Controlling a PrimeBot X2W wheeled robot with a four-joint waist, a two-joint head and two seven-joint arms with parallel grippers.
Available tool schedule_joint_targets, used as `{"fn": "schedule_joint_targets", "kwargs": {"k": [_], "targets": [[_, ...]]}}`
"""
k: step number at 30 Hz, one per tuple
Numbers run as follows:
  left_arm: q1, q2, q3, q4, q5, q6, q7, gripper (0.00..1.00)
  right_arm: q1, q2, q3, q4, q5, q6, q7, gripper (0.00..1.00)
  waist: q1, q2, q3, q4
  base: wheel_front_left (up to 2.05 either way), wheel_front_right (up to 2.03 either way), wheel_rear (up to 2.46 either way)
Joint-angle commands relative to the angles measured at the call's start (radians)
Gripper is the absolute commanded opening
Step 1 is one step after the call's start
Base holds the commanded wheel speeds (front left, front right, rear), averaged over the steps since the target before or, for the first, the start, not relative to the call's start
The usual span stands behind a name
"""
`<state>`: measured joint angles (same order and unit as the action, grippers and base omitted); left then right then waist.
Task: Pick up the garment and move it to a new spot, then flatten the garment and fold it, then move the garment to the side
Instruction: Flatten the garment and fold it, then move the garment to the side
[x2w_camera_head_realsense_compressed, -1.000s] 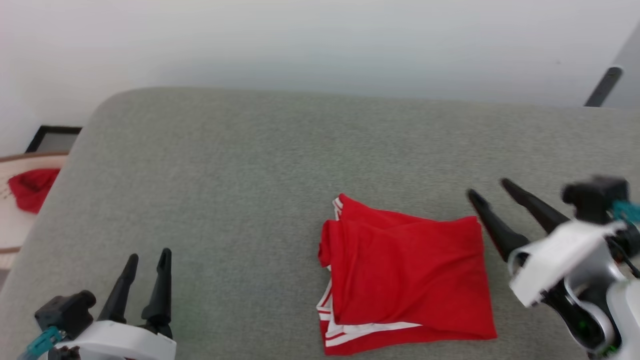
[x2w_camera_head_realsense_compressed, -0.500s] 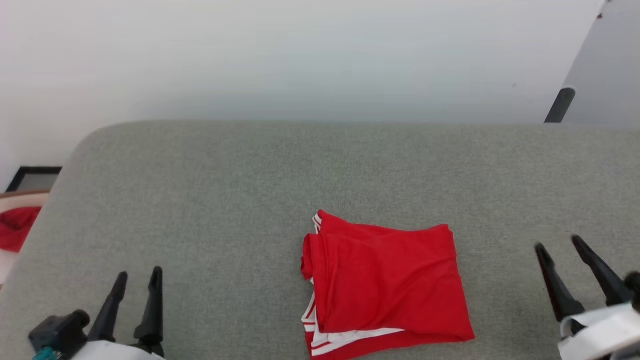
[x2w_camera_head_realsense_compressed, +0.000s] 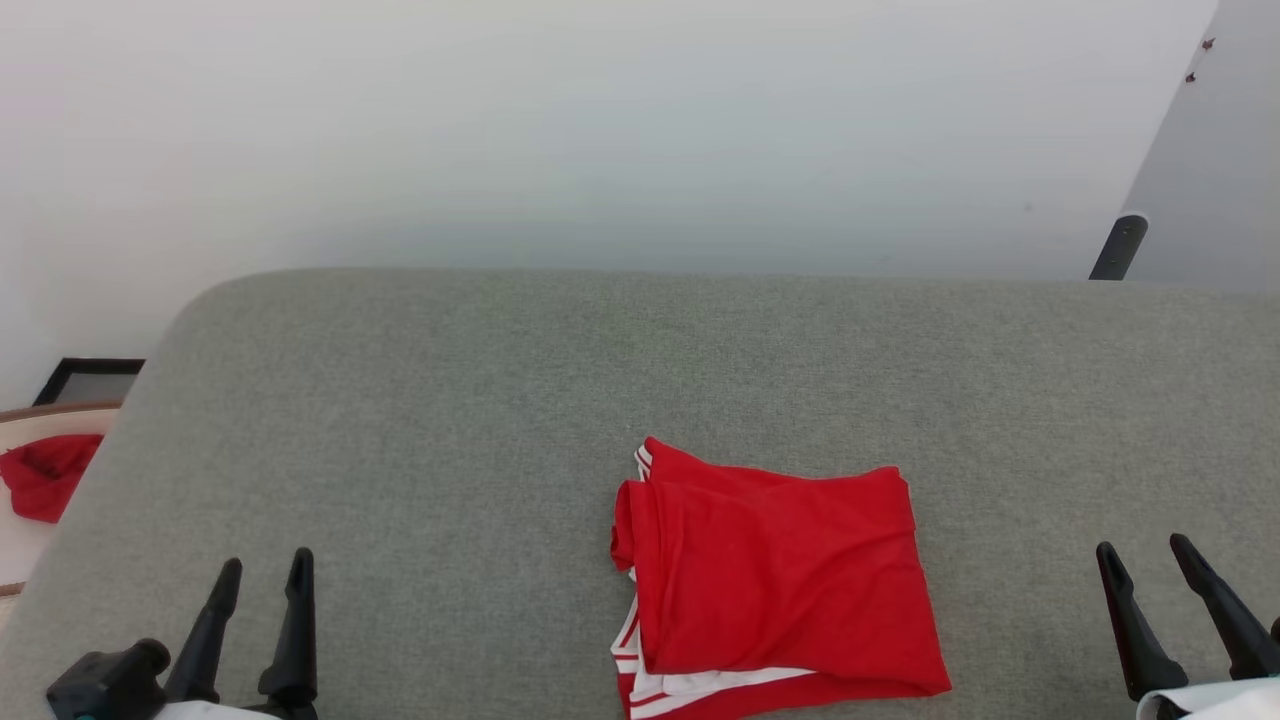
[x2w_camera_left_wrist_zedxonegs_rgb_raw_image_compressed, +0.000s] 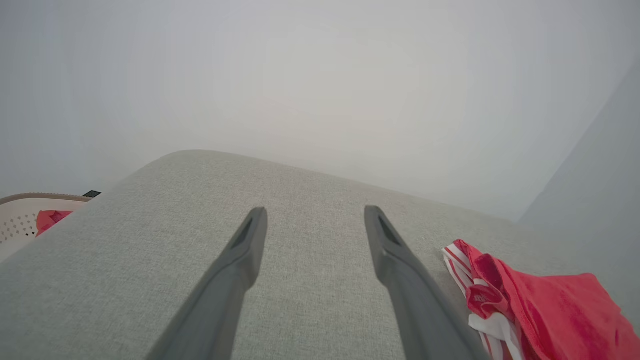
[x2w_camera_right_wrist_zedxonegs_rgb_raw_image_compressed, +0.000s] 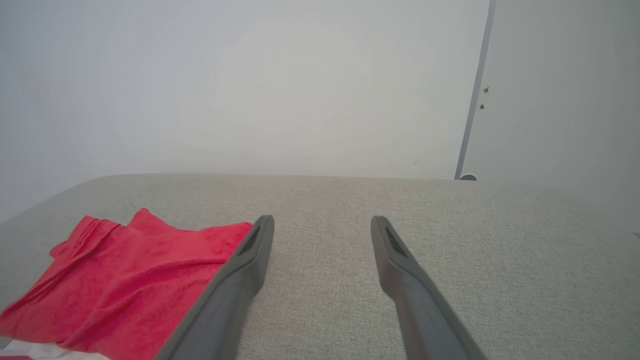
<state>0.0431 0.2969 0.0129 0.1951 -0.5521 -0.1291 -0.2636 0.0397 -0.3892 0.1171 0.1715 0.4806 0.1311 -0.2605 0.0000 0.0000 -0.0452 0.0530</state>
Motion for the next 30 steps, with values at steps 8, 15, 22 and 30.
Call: {"fn": "schedule_joint_targets", "kwargs": {"k": [8,15,22,30], "targets": [[0.008,-0.004,-0.007,-0.009,0.010,-0.003,0.000,1.00,0.034,0.015,-0.015,-0.019,-0.025,-0.001,-0.005,1.00,0.0000,0.0000,-0.005,0.009,0.00,0.00,0.00],[-0.004,0.003,-0.019,-0.005,0.008,-0.003,0.000,1.00,0.028,0.013,0.006,-0.010,-0.024,-0.001,-0.005,1.00,0.0000,0.0000,-0.002,0.049,0.00,0.00,0.00],[0.007,0.015,-0.011,-0.006,0.007,-0.003,0.000,1.00,-0.005,0.003,0.062,0.028,-0.010,-0.001,-0.002,1.00,0.0000,0.0000,0.004,0.109,0.00,0.00,0.00],[0.016,0.025,-0.025,-0.006,0.001,-0.003,0.000,1.00,-0.049,-0.013,0.099,0.078,0.013,-0.001,0.062,1.00,0.0000,0.0000,0.015,0.157,0.00,0.00,0.00]]}}
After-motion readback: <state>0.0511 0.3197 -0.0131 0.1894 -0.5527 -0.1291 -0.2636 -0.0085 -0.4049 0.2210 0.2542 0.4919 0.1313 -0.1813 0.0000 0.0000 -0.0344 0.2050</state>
